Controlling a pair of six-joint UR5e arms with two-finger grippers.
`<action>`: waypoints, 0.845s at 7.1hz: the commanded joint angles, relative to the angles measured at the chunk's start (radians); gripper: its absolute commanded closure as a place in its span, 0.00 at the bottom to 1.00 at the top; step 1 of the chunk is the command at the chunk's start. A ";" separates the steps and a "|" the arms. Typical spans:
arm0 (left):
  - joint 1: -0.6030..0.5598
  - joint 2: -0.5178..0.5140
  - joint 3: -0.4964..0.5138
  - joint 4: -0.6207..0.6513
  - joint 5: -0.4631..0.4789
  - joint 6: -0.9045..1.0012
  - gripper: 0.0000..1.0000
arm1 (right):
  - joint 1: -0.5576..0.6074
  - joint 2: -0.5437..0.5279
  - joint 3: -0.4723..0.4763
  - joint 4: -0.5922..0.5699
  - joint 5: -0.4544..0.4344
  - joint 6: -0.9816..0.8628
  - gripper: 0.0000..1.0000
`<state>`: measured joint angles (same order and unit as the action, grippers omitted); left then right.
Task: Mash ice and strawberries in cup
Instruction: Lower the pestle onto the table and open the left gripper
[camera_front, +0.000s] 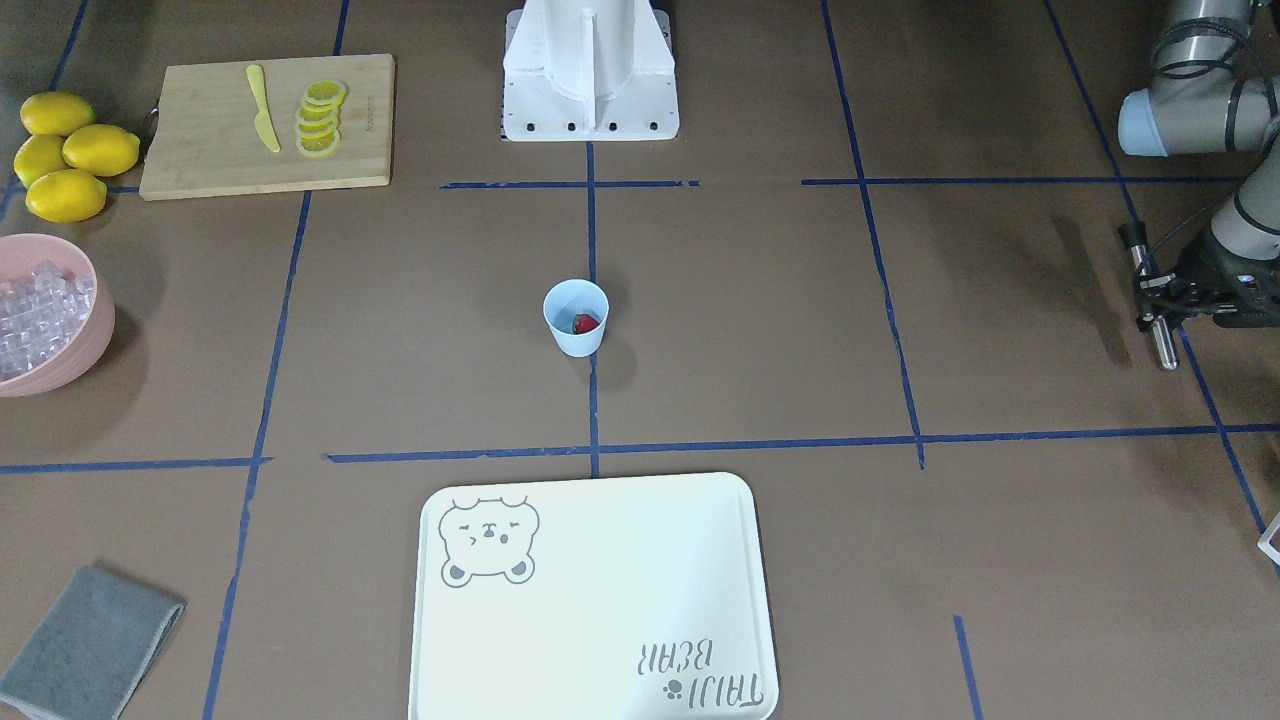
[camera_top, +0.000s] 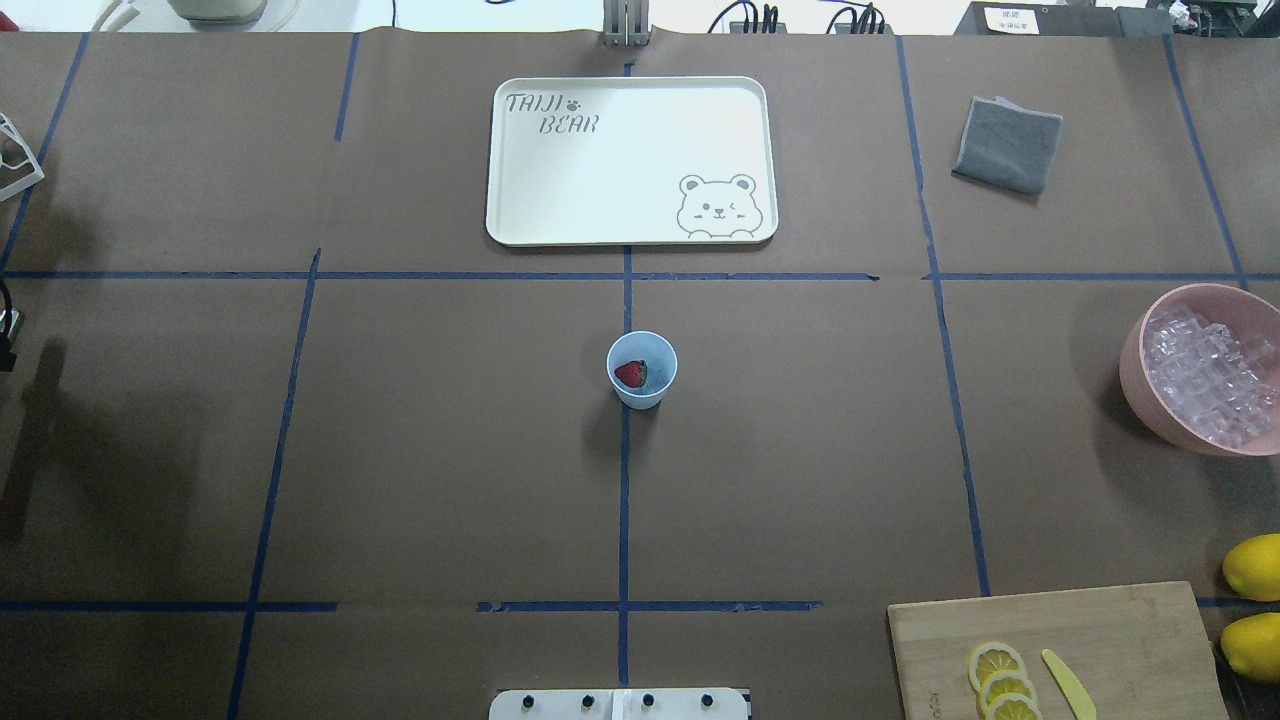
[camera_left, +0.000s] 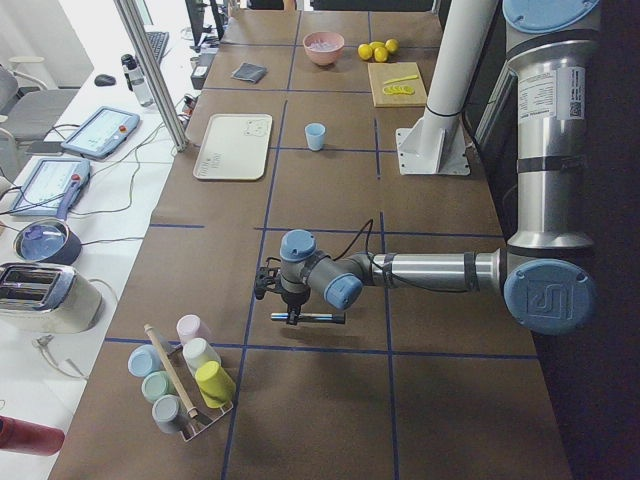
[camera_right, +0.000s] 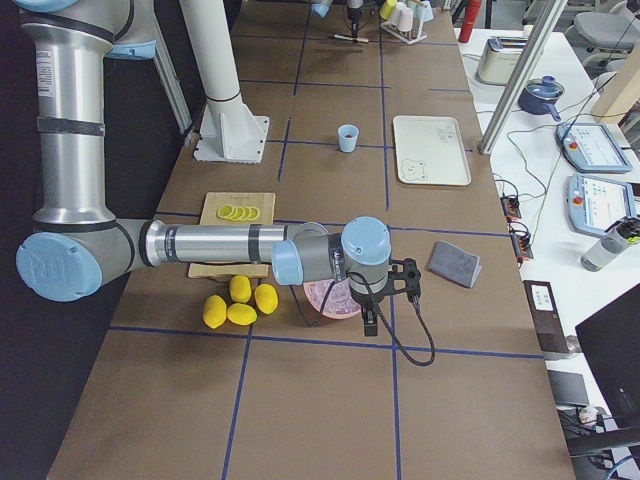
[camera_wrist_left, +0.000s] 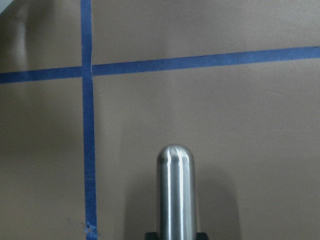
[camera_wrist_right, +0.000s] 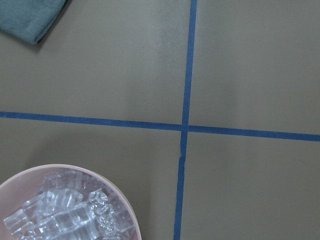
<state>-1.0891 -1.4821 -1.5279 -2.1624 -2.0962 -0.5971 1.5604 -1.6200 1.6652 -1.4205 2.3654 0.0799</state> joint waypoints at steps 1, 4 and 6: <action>0.000 0.002 -0.003 -0.004 0.063 0.000 0.50 | 0.001 0.000 0.001 0.000 0.000 0.000 0.01; 0.000 0.002 -0.006 -0.013 0.117 -0.001 0.00 | 0.001 0.002 0.001 0.000 0.000 0.000 0.01; 0.000 -0.001 -0.017 -0.005 0.104 -0.001 0.00 | 0.001 0.002 0.001 0.000 0.000 -0.002 0.01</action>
<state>-1.0891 -1.4817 -1.5391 -2.1725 -1.9855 -0.5982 1.5611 -1.6184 1.6659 -1.4205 2.3654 0.0788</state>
